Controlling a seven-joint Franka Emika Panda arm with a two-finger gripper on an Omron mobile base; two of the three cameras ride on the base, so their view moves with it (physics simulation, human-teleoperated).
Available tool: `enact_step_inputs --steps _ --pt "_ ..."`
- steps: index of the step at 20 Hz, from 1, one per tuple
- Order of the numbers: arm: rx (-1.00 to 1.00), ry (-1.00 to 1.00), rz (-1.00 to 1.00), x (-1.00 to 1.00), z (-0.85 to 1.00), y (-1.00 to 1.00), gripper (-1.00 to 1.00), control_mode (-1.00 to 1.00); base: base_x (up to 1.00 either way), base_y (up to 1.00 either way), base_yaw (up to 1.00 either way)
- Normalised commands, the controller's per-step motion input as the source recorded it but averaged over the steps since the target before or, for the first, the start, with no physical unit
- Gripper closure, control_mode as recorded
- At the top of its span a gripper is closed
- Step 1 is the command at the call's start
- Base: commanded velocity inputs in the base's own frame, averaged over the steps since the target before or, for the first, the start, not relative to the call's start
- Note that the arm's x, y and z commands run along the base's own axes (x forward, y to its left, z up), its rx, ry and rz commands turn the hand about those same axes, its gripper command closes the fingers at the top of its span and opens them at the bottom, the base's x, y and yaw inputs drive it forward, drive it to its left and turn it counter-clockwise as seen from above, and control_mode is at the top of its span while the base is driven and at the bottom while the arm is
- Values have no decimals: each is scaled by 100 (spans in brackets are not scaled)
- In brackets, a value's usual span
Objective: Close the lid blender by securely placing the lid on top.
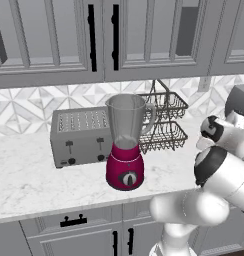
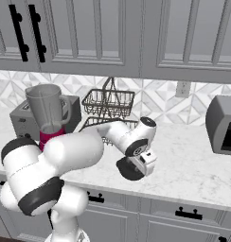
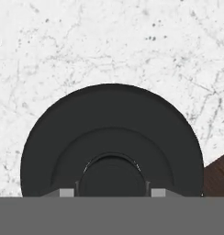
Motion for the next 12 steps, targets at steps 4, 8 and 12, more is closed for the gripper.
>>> enact_step_inputs --steps 4,8,12 --pt "14 -35 0 -22 100 3 100 -100 0 0 0" --pt "5 -32 0 -12 100 28 100 -100 0 0 0" --pt "3 -34 0 -10 100 43 100 -100 0 0 0"
